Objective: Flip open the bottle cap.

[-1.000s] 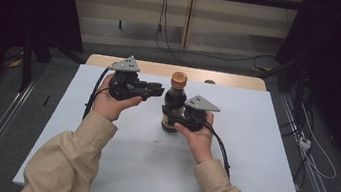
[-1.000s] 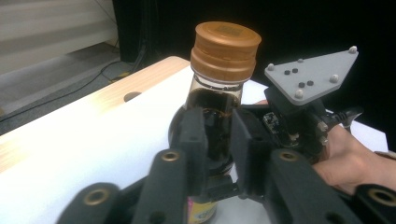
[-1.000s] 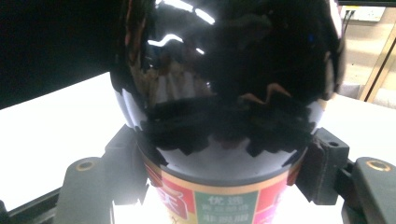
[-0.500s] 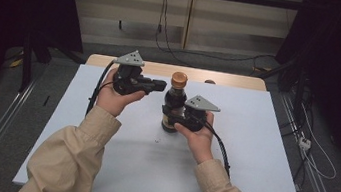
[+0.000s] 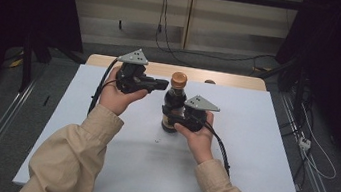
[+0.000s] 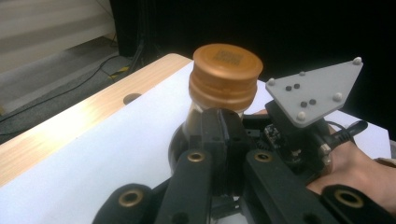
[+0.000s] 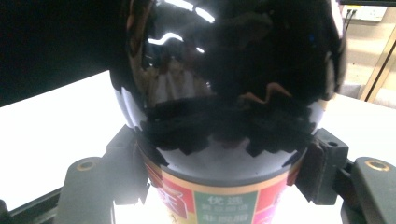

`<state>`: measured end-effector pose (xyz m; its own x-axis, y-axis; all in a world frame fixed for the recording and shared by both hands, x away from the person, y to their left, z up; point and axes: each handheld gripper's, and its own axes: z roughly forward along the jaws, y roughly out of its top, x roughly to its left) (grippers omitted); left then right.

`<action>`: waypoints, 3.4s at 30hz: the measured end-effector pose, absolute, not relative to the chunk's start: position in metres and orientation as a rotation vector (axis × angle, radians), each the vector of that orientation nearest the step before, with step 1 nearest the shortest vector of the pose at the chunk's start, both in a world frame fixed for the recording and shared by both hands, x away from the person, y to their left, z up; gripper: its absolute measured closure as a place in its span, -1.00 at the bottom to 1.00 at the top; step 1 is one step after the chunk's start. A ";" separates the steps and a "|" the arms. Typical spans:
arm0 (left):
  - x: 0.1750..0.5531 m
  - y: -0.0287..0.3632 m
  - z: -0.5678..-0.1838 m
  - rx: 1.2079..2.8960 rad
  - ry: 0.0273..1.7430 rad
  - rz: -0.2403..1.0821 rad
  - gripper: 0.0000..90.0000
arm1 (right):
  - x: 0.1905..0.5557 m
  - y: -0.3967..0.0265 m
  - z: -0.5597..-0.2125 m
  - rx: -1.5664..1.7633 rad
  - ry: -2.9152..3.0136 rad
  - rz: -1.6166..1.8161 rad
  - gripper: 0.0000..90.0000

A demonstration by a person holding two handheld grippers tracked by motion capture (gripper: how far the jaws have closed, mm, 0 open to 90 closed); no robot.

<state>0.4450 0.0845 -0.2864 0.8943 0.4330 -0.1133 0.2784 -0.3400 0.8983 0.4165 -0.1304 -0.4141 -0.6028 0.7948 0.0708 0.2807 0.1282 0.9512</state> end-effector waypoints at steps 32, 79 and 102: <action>0.451 0.072 -0.270 1.999 0.510 0.198 1.00 | 0.417 -0.131 -0.414 1.046 1.958 1.477 -0.29; 0.448 0.081 -0.268 2.033 0.511 0.175 1.00 | 0.417 -0.127 -0.412 1.026 1.983 1.432 -0.31; 0.451 0.075 -0.269 2.018 0.527 0.171 1.00 | 0.416 -0.128 -0.412 1.033 1.977 1.441 -0.31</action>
